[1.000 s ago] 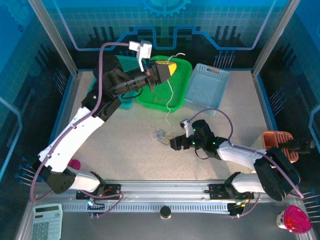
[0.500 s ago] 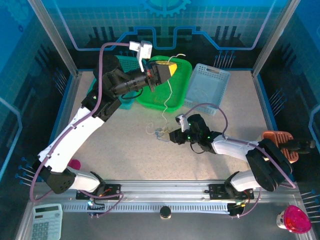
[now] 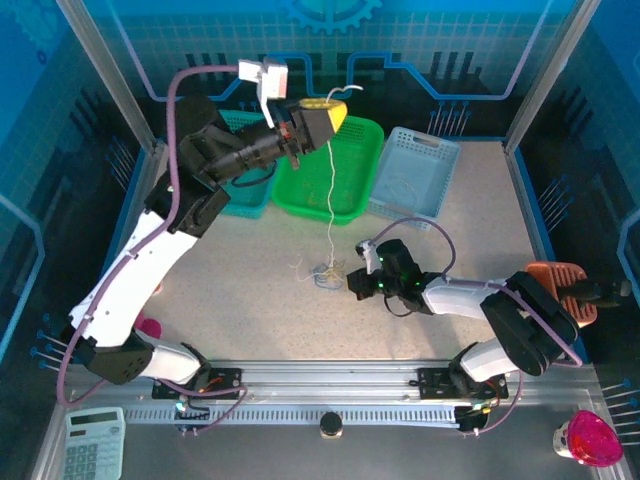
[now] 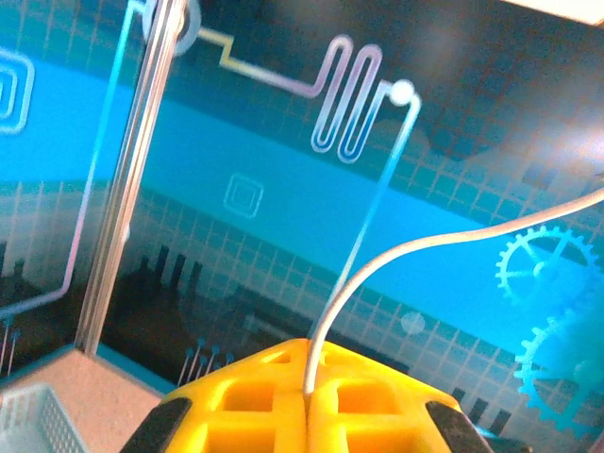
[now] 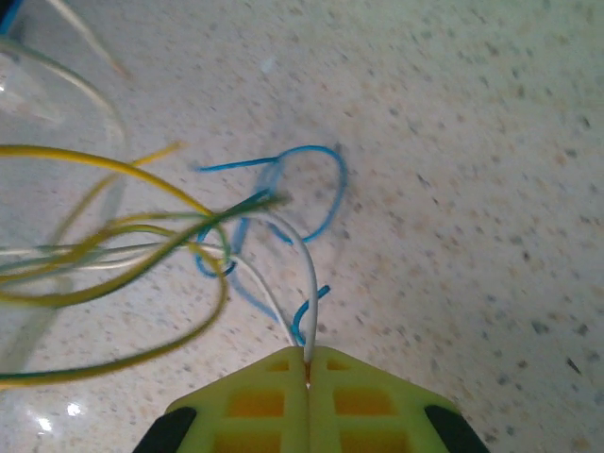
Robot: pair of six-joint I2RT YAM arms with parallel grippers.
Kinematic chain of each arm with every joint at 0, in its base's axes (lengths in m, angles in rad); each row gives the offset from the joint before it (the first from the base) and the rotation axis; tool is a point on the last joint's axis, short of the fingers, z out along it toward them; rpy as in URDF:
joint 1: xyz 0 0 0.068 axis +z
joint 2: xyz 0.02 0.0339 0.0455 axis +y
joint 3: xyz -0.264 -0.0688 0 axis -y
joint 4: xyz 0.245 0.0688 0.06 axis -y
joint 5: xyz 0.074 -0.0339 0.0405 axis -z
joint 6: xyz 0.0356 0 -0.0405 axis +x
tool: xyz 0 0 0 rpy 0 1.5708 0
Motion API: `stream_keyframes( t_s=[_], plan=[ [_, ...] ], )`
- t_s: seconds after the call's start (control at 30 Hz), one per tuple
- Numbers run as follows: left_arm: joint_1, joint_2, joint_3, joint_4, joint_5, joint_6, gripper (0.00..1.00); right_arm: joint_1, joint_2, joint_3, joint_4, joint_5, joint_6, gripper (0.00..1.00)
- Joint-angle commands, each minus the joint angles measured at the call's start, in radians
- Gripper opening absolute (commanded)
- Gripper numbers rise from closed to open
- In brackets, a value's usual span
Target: Untangle the cables
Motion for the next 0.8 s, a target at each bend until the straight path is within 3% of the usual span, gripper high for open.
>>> stream_keyframes(
  t_s=[0.0,0.3,0.67,0.77],
  plan=[
    [0.009,0.024,0.116,-0.044,-0.023,0.049,0.0,-0.015,0.014,-0.038,0.044,0.049,0.023,0.0],
    [0.062,0.085,0.339,-0.101,-0.074,0.072,0.0,-0.04,-0.026,-0.093,0.016,0.107,0.032,0.0],
    [0.089,0.115,0.402,-0.07,-0.053,0.006,0.0,-0.066,-0.085,-0.078,-0.05,0.072,0.019,0.0],
    [0.089,0.104,0.349,-0.037,-0.025,-0.039,0.0,-0.062,-0.147,-0.051,-0.128,0.051,0.011,0.29]
  ],
)
